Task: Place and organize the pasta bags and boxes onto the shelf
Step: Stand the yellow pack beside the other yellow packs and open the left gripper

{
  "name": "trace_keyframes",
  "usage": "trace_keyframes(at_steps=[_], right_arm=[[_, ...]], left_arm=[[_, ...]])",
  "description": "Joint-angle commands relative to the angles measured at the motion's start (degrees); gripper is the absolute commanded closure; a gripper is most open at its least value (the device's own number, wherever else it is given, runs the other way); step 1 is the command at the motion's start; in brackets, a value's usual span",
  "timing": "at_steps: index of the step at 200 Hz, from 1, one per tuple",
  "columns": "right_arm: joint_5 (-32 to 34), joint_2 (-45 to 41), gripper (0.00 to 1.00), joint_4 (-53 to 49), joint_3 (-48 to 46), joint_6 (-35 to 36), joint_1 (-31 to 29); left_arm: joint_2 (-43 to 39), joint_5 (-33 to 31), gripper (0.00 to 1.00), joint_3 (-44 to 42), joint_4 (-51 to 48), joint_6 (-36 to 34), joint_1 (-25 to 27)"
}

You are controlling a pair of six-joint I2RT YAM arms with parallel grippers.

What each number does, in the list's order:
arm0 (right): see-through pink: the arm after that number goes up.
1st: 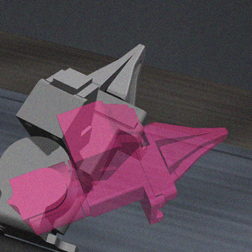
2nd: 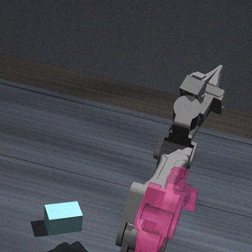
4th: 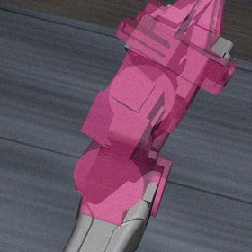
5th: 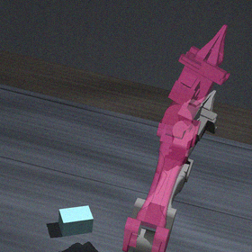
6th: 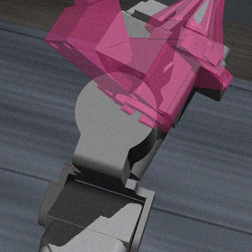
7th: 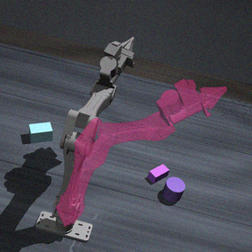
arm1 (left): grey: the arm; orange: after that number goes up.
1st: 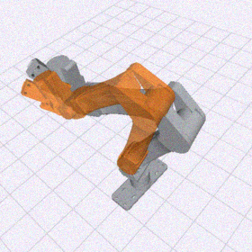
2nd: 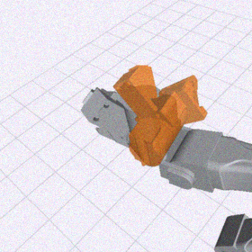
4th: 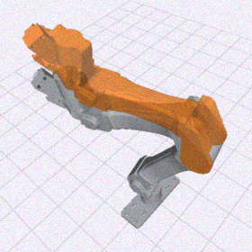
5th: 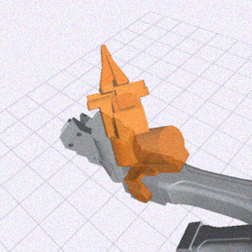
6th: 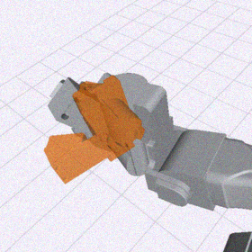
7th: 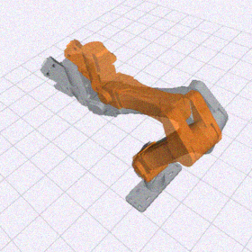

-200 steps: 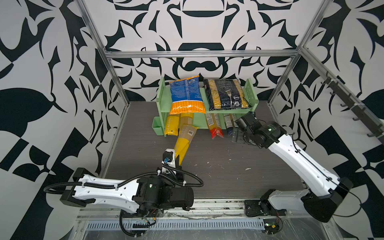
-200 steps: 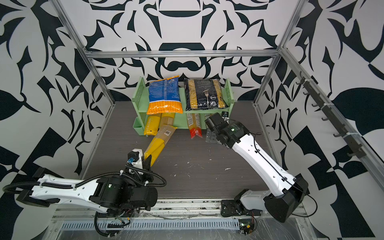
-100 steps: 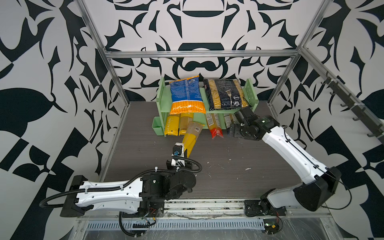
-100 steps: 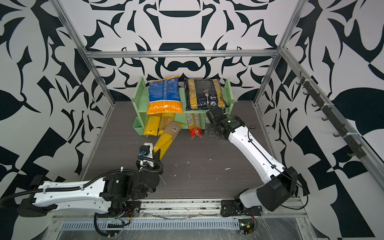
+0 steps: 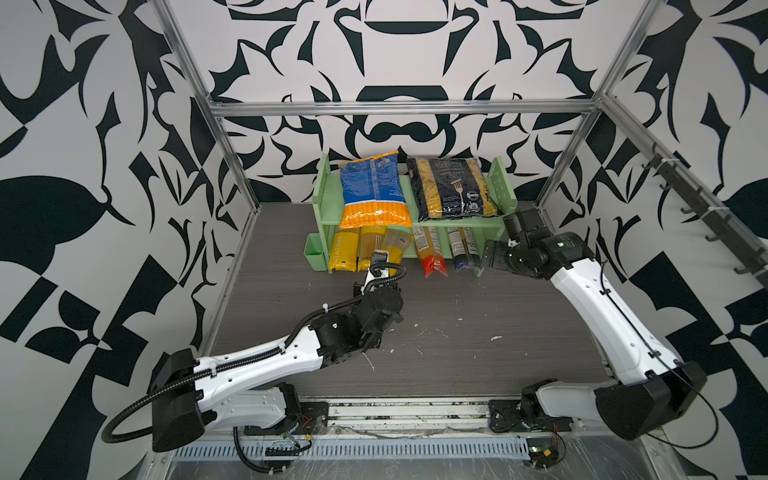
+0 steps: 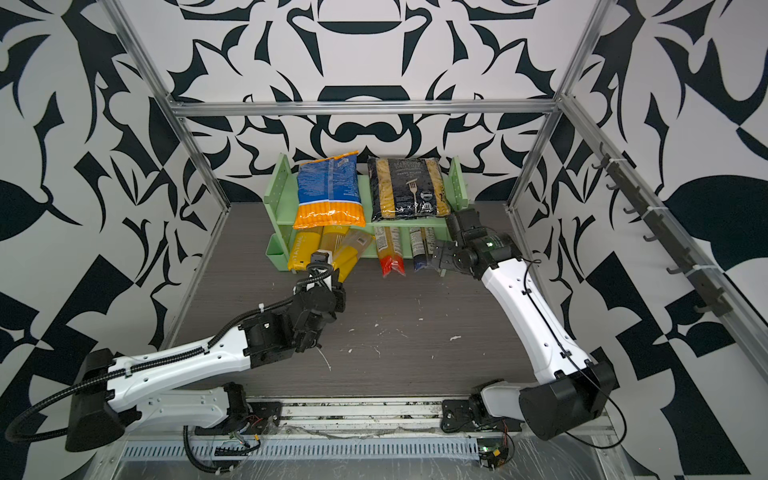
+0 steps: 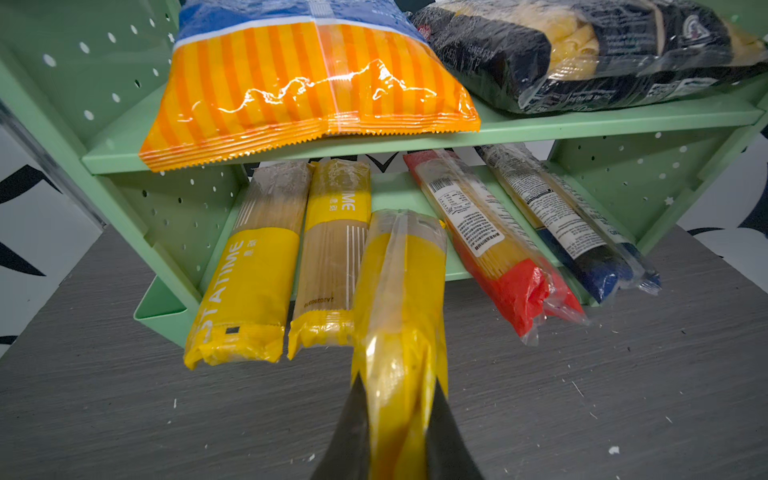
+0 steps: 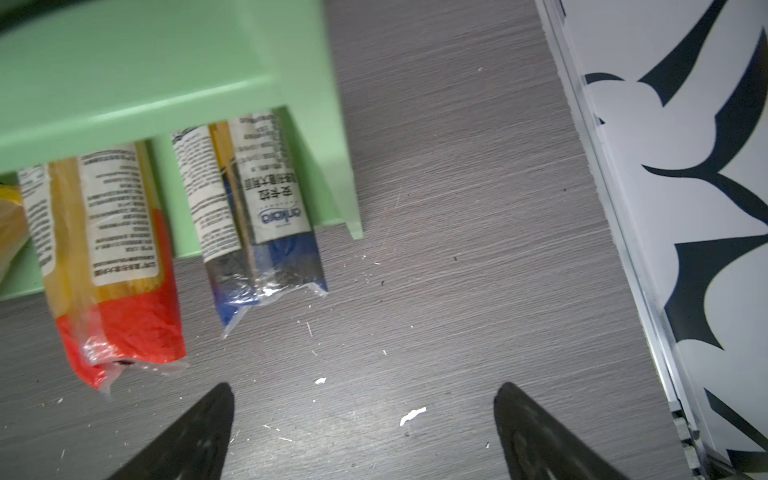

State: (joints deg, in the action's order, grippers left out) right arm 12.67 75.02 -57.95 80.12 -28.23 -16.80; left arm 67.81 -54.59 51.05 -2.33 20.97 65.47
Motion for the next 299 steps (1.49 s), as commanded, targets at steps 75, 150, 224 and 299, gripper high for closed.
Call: trace_keyframes(at_steps=[75, 150, 224, 299], right_arm=[[-0.28, -0.84, 0.0, 0.58, -1.58, 2.32, 0.58], [-0.61, -3.68, 0.0, -1.25, -4.71, 2.55, 0.54], [0.55, -6.79, 0.0, -3.23, -5.21, 3.0, 0.54], [2.43, -8.14, 0.0, -4.55, -4.36, 3.18, 0.7]], left_arm=[[8.07, 8.62, 1.0, 1.74, 9.05, 7.77, -3.64], [17.75, 14.18, 1.0, 1.86, 14.85, 9.61, -5.08], [25.91, 19.48, 1.0, 5.36, 20.31, 8.22, -8.4], [32.07, 24.54, 1.0, 9.68, 22.01, 7.08, -11.6]])
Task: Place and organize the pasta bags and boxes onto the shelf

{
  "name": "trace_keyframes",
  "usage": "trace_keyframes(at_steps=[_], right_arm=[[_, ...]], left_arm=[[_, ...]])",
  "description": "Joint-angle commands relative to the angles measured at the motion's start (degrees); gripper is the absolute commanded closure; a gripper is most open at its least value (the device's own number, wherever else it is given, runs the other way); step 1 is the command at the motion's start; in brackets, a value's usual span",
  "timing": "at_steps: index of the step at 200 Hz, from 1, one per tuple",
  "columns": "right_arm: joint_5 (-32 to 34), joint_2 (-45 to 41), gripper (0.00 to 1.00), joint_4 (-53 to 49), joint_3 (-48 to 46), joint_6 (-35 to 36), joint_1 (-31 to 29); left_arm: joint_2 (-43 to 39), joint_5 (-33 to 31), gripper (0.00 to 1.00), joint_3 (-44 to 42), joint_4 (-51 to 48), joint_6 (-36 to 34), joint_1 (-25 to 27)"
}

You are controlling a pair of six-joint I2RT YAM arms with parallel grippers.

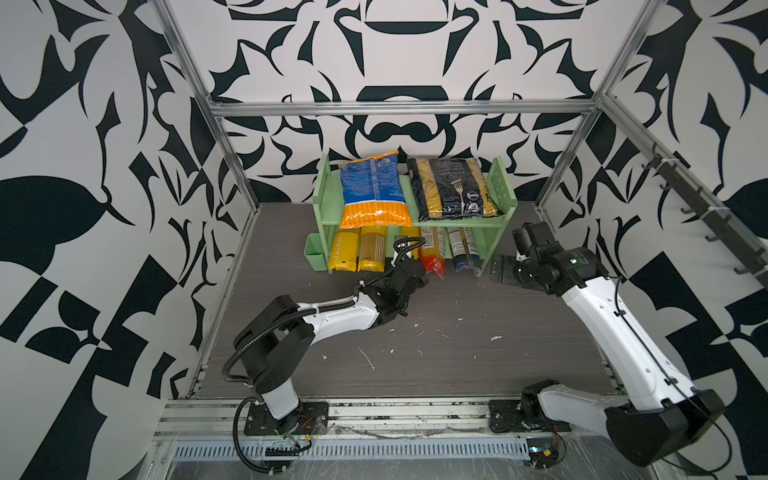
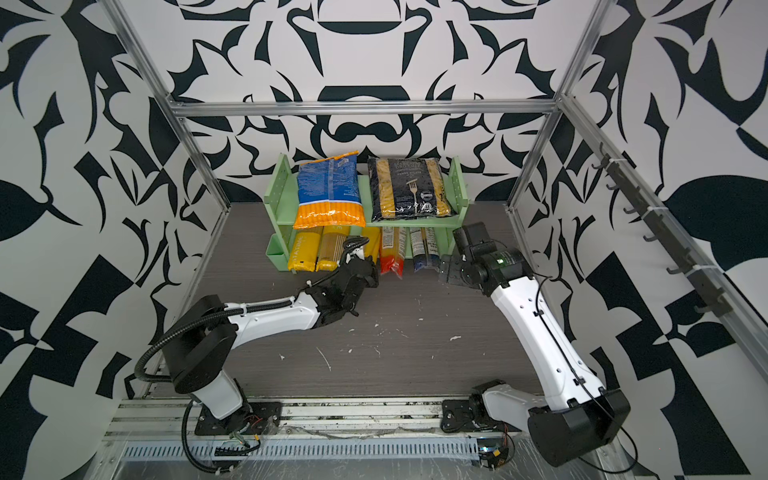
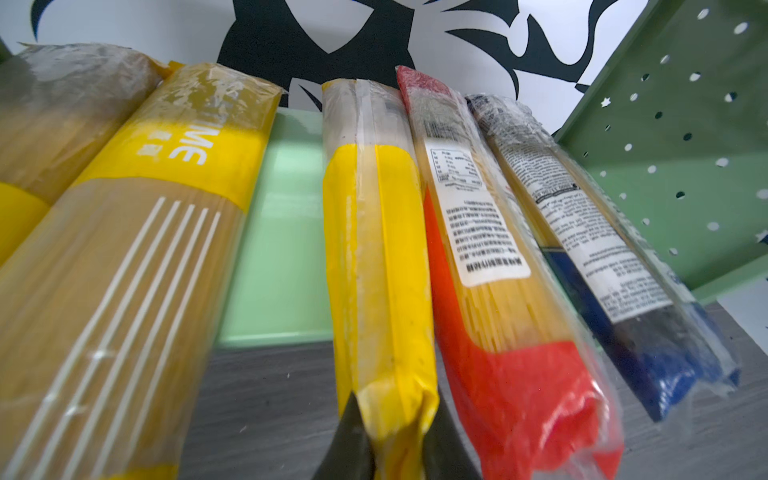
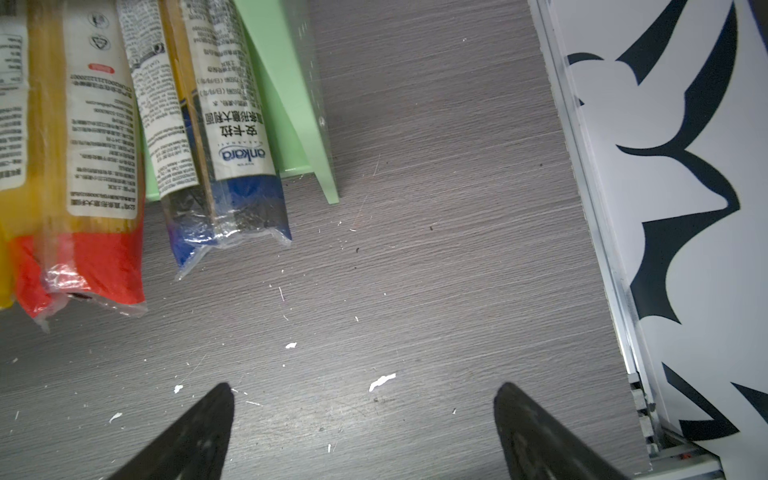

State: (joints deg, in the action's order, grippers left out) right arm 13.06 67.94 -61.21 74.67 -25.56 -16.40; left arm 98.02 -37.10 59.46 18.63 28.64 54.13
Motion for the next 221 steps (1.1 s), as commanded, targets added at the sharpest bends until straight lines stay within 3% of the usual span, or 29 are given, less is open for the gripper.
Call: trace_keyframes(at_steps=[1, 23, 35, 43, 58, 71, 81, 169, 221], right_arm=[[2.05, -1.06, 0.0, -1.33, 1.09, 0.51, 0.31], [2.22, -0.88, 0.0, -1.62, 1.52, 0.48, 0.41], [2.3, -0.93, 0.0, -1.75, 1.73, 0.59, 0.35], [2.32, -1.04, 0.0, -1.79, 1.79, 0.67, 0.41], [2.41, -1.21, 0.0, -1.72, 1.96, 0.67, 0.41], [2.32, -1.32, 0.0, -1.63, 1.97, 0.76, 0.49], [2.34, -1.28, 0.0, -1.67, 1.97, 0.7, 0.5], [0.75, -1.06, 0.0, -0.36, 1.82, 0.32, 0.5], [-3.77, -2.55, 0.0, 4.22, -3.41, -0.74, 0.5]], left_arm=[[1.89, 7.14, 1.0, 1.31, 1.1, -0.6, -0.34], [2.59, 7.88, 0.99, 1.44, 1.23, -0.61, -0.6], [2.54, 8.4, 0.9, 1.24, 1.15, -0.56, -0.7], [2.19, 8.7, 0.74, 0.82, 1.06, -0.59, -0.69], [0.8, 9.2, 0.34, -0.77, 1.05, 0.26, -0.69], [-0.45, 9.45, 0.11, -2.03, 0.84, 0.44, -0.7], [-1.25, 9.41, 0.01, -2.57, -0.16, 0.54, -0.69], [-11.68, 7.63, 0.01, -7.92, -5.54, 0.54, -0.31], [-26.61, 3.32, 0.01, -13.82, -15.55, 0.84, 1.06]])
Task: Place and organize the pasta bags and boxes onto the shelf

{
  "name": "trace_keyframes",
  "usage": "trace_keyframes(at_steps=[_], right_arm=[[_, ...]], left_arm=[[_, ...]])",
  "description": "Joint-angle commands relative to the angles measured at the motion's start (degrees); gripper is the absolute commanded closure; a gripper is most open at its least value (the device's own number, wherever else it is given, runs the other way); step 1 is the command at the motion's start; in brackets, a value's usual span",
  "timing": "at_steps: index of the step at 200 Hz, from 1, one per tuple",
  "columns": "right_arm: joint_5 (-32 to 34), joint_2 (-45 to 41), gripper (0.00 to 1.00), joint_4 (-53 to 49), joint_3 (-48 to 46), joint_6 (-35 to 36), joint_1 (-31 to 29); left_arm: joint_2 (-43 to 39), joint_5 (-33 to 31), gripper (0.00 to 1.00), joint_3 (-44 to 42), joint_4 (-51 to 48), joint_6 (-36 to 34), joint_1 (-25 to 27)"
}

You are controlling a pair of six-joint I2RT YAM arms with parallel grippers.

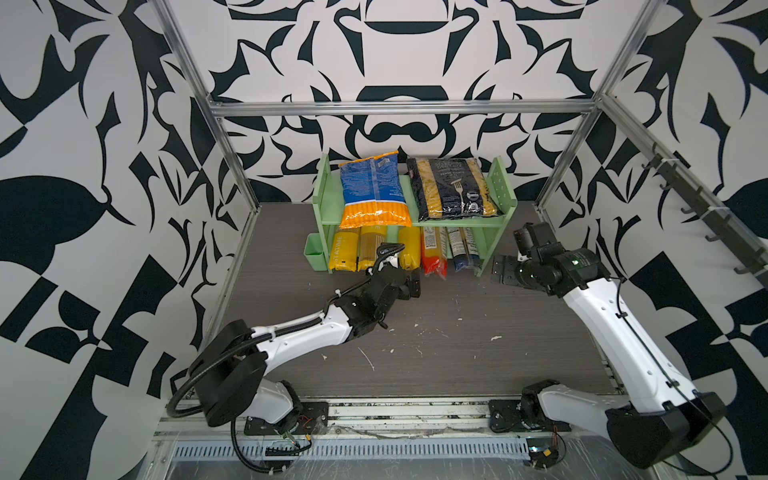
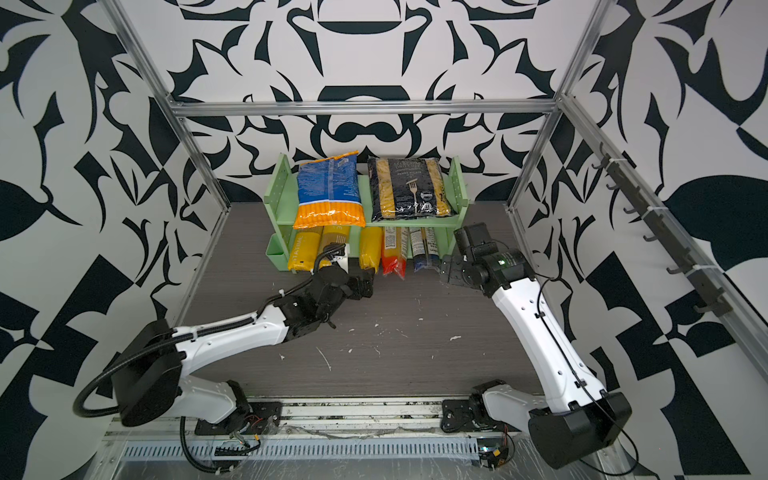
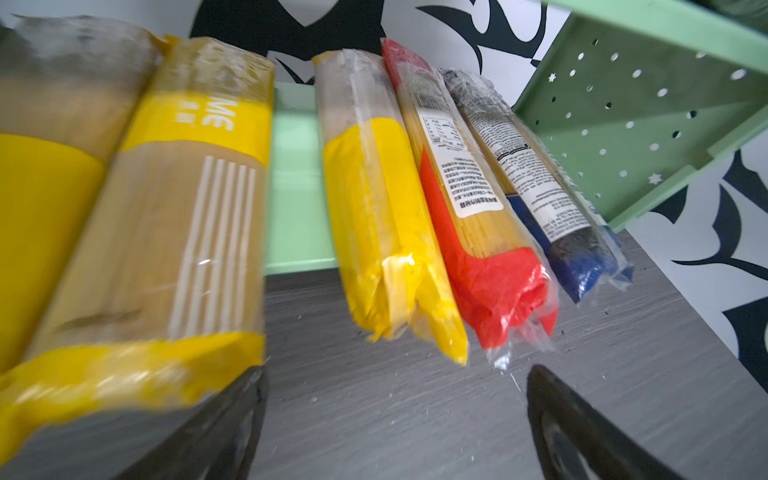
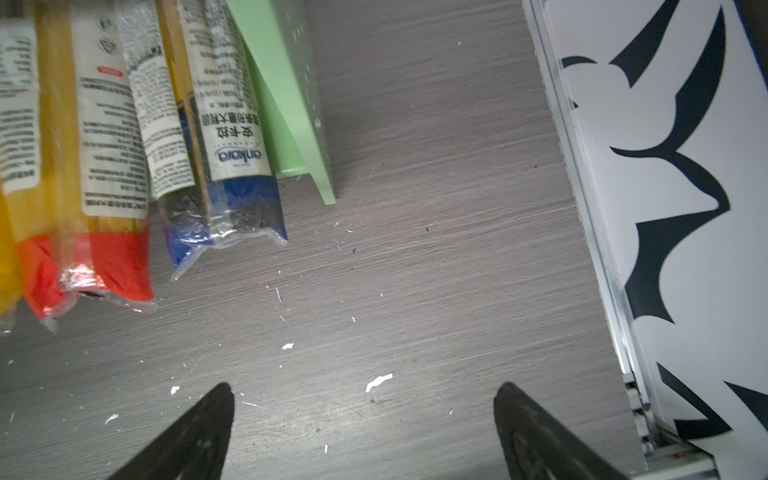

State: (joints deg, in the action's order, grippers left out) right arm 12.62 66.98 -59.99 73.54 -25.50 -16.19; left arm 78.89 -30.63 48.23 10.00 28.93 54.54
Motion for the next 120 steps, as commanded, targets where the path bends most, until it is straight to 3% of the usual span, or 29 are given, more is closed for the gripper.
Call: trace_keyframes(at_steps=[1, 31, 62, 84, 120], right_arm=[[-3.45, -1.59, 0.0, 3.15, -2.35, -0.84, 0.28], [-4.89, -1.94, 0.0, 8.23, -8.01, -1.22, 0.28], [-2.19, -4.09, 0.0, 15.04, -14.4, -0.6, 0.28], [1.97, -3.34, 0.0, 17.87, -17.06, 2.21, 0.28], [-0.96, -2.88, 0.0, 25.08, -22.02, 7.37, 0.28]], left_arm=[[-7.9, -3.22, 0.01, -2.73, -7.27, 0.58, 0.65], [-21.21, -9.89, 0.01, -5.76, -19.56, 2.89, 0.81], [-34.06, -20.15, 0.01, -8.06, -31.52, 4.1, 0.77], [-40.64, -29.09, 0.01, -9.33, -38.63, 4.21, 0.57], [-47.82, -40.08, 0.01, -12.06, -44.4, 3.88, -0.41]])
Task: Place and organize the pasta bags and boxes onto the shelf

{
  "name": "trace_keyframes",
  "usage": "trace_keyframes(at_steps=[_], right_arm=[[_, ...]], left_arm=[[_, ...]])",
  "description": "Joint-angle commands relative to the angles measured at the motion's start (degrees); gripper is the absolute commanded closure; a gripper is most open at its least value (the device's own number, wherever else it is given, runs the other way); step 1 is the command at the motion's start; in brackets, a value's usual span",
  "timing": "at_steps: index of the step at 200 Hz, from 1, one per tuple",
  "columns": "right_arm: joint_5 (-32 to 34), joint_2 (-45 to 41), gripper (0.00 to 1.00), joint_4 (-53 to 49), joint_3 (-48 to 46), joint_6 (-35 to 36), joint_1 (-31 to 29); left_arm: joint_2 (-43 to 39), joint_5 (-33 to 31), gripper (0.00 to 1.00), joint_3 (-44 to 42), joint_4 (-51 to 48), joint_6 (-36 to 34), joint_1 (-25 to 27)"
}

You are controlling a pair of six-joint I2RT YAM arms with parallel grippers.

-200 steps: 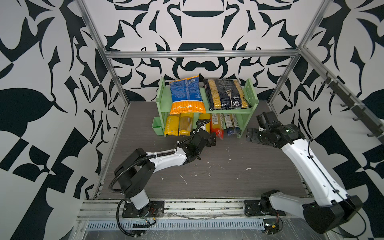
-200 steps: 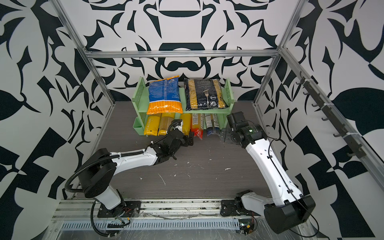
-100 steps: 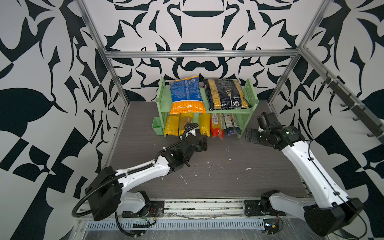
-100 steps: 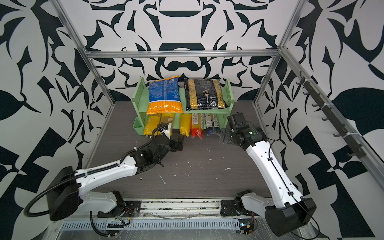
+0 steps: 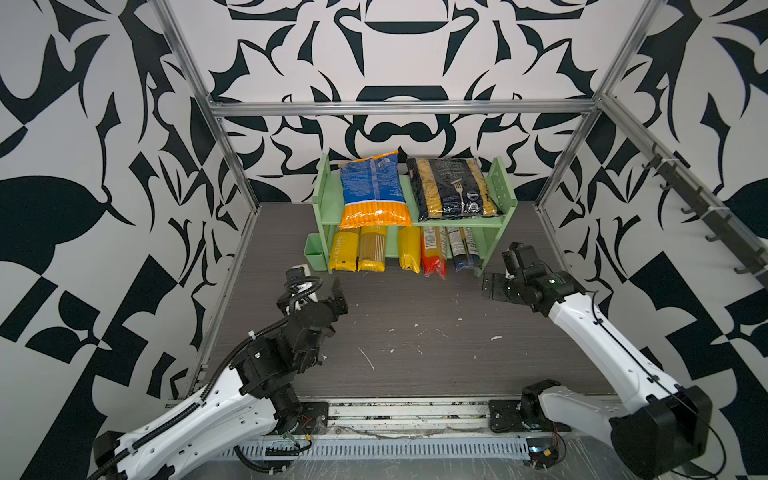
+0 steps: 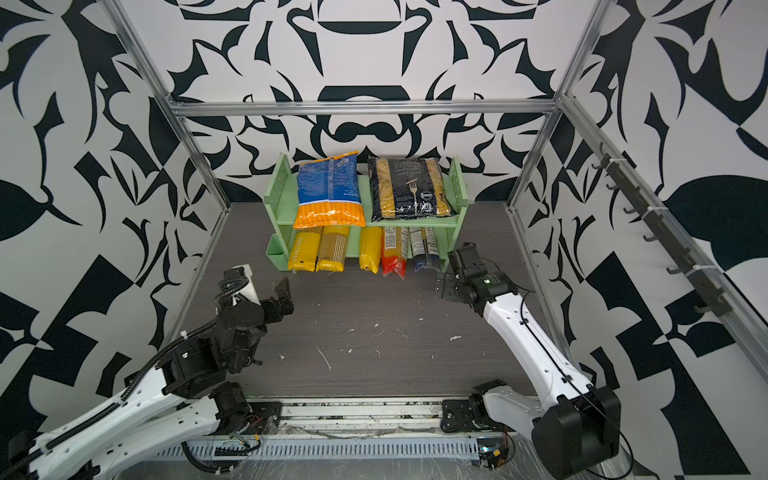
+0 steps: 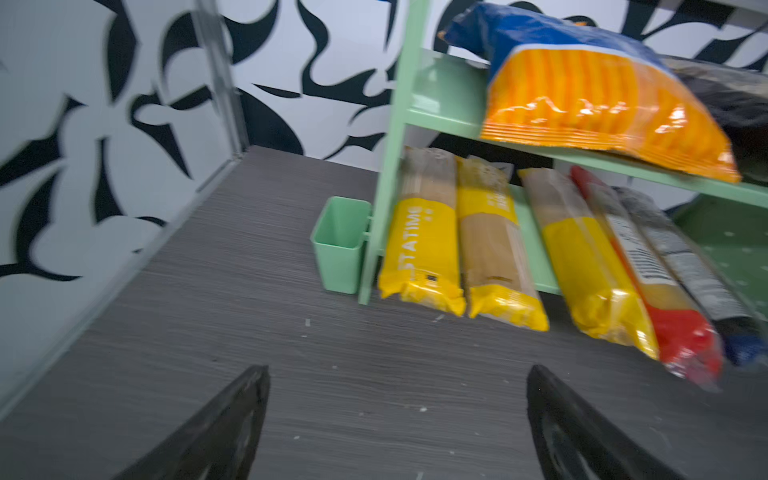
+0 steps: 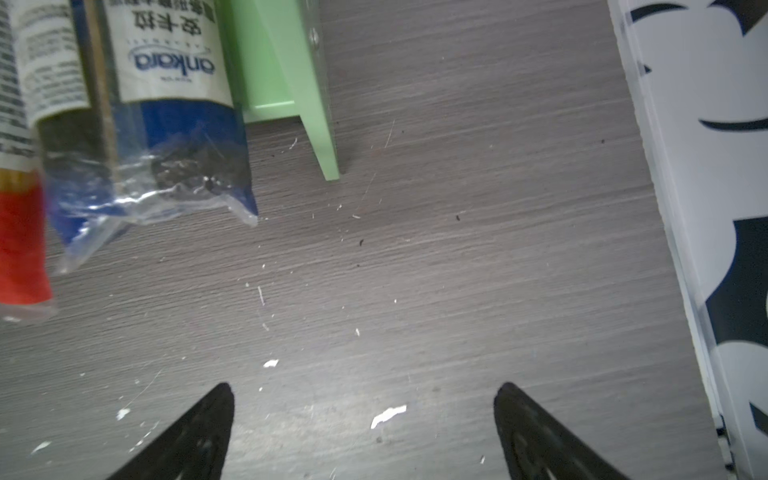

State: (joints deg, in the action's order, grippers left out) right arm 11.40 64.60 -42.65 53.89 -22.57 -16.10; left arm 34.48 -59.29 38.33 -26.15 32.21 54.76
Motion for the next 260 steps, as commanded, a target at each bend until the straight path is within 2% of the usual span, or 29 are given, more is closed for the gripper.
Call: trace_keyframes(at_steps=[1, 30, 53, 92, 108, 131, 156, 181, 214, 232, 260], right_arm=[[0.28, -0.56, 0.0, 8.11, -2.56, 4.54, 0.19], [0.27, -4.98, 0.0, 18.14, -9.43, 8.54, 0.19], [1.78, -9.06, 0.0, 24.6, -14.64, 13.59, 0.23], [4.97, -8.51, 0.0, 26.59, -17.65, 16.89, 0.19], [5.38, -8.59, 0.0, 28.6, -19.25, 16.65, 0.19], [6.14, -9.48, 0.0, 29.9, -20.55, 16.57, 0.19], [6.01, -10.37, 0.0, 29.32, -21.02, 18.04, 0.34], [5.93, -10.58, 0.0, 29.26, -21.89, 17.3, 1.05], [5.8, -11.01, 0.0, 32.34, -24.38, 16.27, 2.19], [6.08, -10.48, 0.0, 35.09, -25.22, 16.66, 3.09], [4.57, -9.37, 0.0, 41.78, -27.47, 16.38, 5.83]], left_arm=[[-3.61, -11.62, 0.01, -2.22, -8.32, 0.59, -0.71], [-7.88, -16.28, 0.01, -4.66, -10.2, 0.31, -1.42], [-10.88, -16.68, 0.01, -6.69, -7.32, -1.61, -2.02], [-8.79, -15.75, 0.01, -8.66, -2.76, -3.88, -4.68], [-4.7, -10.8, 0.01, -8.21, -1.97, -4.37, -8.72], [2.28, -2.99, 0.01, -6.52, -1.06, -3.42, -17.71], [6.96, 8.72, 0.01, -7.52, 7.05, -6.16, -28.91], [10.86, 16.35, 0.01, -10.56, 18.44, -9.78, -38.37], [19.67, 21.67, 0.01, -11.57, 30.85, -16.62, -44.74], [23.92, 23.77, 0.01, -12.04, 35.5, -17.28, -48.07], [28.99, 29.49, 0.01, -15.17, 48.11, -18.34, -52.74]])
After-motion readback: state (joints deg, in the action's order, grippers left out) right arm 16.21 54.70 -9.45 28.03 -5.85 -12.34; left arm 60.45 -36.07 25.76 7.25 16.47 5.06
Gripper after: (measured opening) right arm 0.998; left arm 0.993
